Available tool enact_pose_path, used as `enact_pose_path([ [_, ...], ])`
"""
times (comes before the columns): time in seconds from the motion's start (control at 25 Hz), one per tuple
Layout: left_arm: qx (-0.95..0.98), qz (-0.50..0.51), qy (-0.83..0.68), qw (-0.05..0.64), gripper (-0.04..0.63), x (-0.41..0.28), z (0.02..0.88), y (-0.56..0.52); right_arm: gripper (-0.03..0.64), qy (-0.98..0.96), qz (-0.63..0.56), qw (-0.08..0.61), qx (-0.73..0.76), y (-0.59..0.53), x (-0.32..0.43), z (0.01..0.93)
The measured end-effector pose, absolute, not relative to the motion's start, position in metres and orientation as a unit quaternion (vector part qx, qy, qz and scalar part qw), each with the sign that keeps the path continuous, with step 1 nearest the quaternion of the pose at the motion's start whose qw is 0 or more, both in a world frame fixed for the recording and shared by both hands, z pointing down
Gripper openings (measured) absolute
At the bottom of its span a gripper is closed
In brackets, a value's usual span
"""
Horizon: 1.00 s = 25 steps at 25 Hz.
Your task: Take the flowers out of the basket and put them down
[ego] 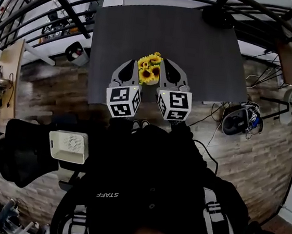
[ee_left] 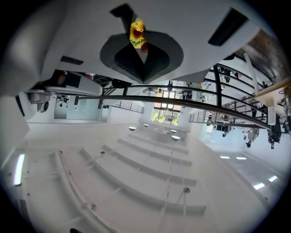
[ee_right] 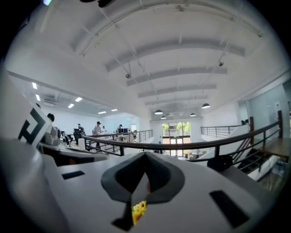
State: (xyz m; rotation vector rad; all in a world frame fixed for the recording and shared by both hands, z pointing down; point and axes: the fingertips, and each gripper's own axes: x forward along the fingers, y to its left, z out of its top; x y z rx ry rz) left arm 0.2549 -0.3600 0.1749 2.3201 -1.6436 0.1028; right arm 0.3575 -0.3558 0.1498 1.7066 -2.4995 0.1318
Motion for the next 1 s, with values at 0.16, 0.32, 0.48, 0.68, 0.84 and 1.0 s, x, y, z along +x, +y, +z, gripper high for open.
enact_pose_path([
  [0.16,0.814,0.023,-0.567,0.125,-0.003,0.257,0.148,-0.365,0.015,-0.832,0.023,0.045,0.553,-0.359,0.348,0.122],
  [0.32,0.823,0.017,-0.559,0.103,-0.003,0.260,0.131,-0.364,0.014,-0.832,0.016,0.034,0.553,-0.360,0.346,0.108],
  [0.48,0.826,0.015,-0.556,0.093,-0.003,0.263,0.125,-0.363,0.014,-0.832,0.011,0.021,0.554,-0.359,0.350,0.100],
  [0.68,0.829,0.011,-0.551,0.094,-0.003,0.264,0.123,-0.368,0.014,-0.831,0.005,0.015,0.556,-0.363,0.349,0.095],
  [0.84,0.831,0.011,-0.548,0.094,-0.003,0.268,0.123,-0.369,0.014,-0.832,0.007,0.015,0.554,-0.364,0.350,0.096],
  [1.0,0.832,0.012,-0.547,0.095,-0.003,0.267,0.127,-0.370,0.012,-0.829,0.003,0.018,0.558,-0.365,0.351,0.099],
])
